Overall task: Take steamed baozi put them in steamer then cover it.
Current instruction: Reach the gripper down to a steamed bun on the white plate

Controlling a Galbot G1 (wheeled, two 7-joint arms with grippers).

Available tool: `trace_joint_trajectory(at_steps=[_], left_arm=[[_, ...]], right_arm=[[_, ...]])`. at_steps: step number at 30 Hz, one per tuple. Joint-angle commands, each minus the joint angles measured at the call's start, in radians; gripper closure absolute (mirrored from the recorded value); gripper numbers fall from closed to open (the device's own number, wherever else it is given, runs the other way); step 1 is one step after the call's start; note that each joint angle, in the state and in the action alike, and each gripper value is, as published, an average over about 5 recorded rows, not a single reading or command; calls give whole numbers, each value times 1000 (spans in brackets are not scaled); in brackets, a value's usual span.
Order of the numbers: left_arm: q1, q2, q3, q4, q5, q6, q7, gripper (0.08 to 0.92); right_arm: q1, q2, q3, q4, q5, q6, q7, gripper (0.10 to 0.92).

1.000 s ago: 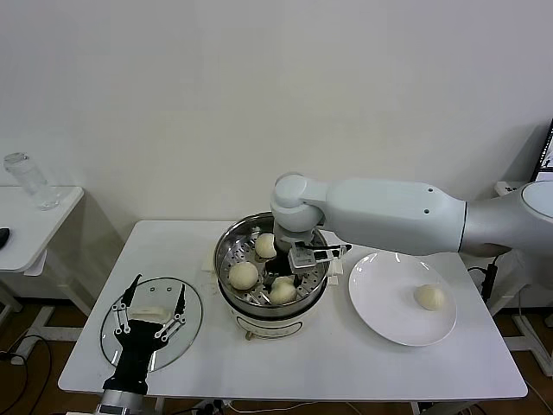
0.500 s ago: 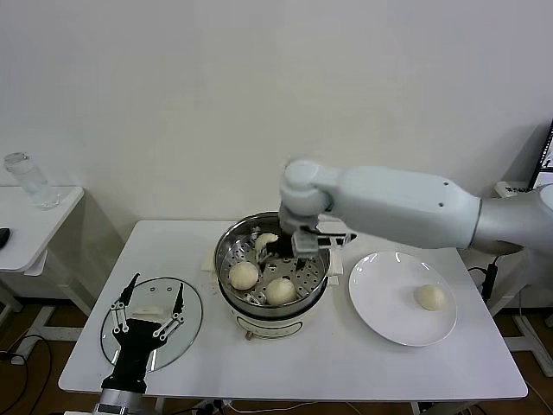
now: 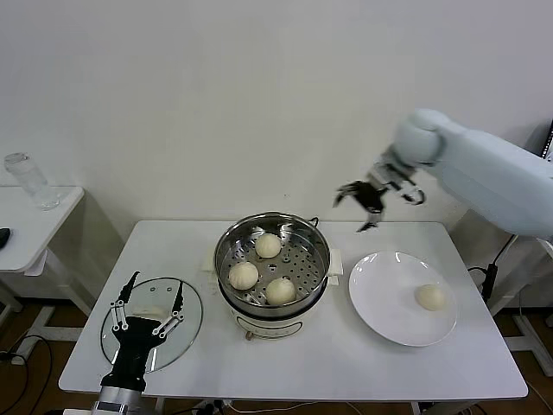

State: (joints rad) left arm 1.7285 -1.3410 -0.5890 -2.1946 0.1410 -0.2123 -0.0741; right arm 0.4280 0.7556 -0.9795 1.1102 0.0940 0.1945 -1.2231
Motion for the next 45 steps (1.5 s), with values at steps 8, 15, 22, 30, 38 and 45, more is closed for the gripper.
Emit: trace_joint_trajectory(at_steps=[8,15,22,30,38,45], left_arm=[[3,-6,-12,-2,-1,4,0,177],[7,-7,-25,-3,-5,2,0,177],[5,-10,-20,1,-4,2,0,177],[7,-8,-21,5,-3,0,0,177],[7,-9,-23,4,-4,-1,0,177],[3,-10,-21,7,-4,-2,-1,177]], right_arm=[[-313,-195,98,-155,-27,-104,45,203],[-360,-174,89,-147,-83,-101,68,203],[-389,-143,95,-162,-93,-105,101,203],[-401,-118,102,-180,-104,-122,112,203],[-398,-115,91,-178,-114,-131,98,203],[-399,-105,90,-187,-115,-132,107,231]])
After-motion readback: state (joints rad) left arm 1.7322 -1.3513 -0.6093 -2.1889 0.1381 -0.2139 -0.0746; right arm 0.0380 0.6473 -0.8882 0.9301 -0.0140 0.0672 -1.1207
